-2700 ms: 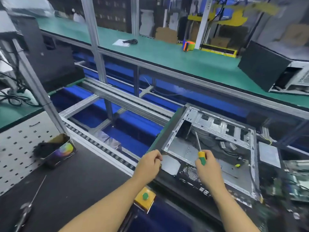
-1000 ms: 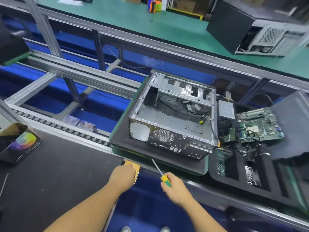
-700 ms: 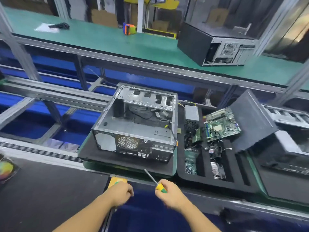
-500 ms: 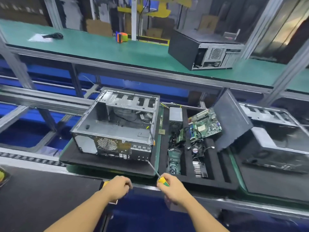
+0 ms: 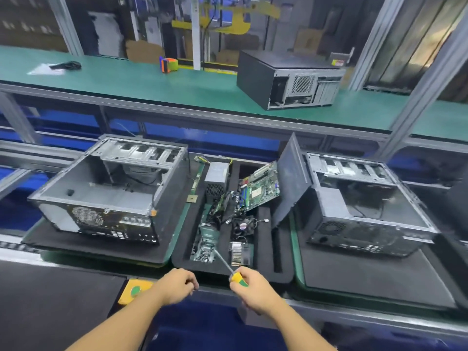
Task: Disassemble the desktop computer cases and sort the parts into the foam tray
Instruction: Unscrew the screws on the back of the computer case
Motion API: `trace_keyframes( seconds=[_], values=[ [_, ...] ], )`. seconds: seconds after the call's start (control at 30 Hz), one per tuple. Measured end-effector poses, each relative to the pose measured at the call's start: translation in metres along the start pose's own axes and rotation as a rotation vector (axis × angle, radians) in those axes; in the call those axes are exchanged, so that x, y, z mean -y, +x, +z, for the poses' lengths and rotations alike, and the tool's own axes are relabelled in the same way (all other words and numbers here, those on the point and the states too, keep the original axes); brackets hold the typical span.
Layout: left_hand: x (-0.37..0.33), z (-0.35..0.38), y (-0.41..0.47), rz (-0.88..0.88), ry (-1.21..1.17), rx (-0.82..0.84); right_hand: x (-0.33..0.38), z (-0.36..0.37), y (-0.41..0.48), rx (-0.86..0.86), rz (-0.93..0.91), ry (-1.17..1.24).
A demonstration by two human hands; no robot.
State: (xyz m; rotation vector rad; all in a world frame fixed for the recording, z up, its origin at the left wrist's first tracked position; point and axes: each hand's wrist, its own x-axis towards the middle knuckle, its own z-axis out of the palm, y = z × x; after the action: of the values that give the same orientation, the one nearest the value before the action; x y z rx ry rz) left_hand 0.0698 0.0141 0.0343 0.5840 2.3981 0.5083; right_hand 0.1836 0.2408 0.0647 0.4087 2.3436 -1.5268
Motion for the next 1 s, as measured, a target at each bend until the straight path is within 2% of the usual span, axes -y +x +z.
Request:
trace_keyframes(
  seconds=[0.1, 0.33, 0.77, 1.0],
  values=[
    [-0.004, 0.010, 0.003, -0.037, -0.035, -0.014, -0.011, -0.007, 0.002, 0.014, 0.008, 0.014],
    [-0.008, 0.022, 0.011, -0.078, -0.158, -0.202, -0.029, -0.019, 0.010, -0.052, 0.036, -0.013],
    [-0.006, -0.006, 0.016, -0.049, -0.110, -0.065, -0.026, -0.022, 0.027, -0.102, 0.050, -0.074],
    [0.009, -0.018, 0.010, -0.073, -0.131, -0.083, -0.025, -0.013, 0.039, -0.140, 0.080, -0.050]
  ],
)
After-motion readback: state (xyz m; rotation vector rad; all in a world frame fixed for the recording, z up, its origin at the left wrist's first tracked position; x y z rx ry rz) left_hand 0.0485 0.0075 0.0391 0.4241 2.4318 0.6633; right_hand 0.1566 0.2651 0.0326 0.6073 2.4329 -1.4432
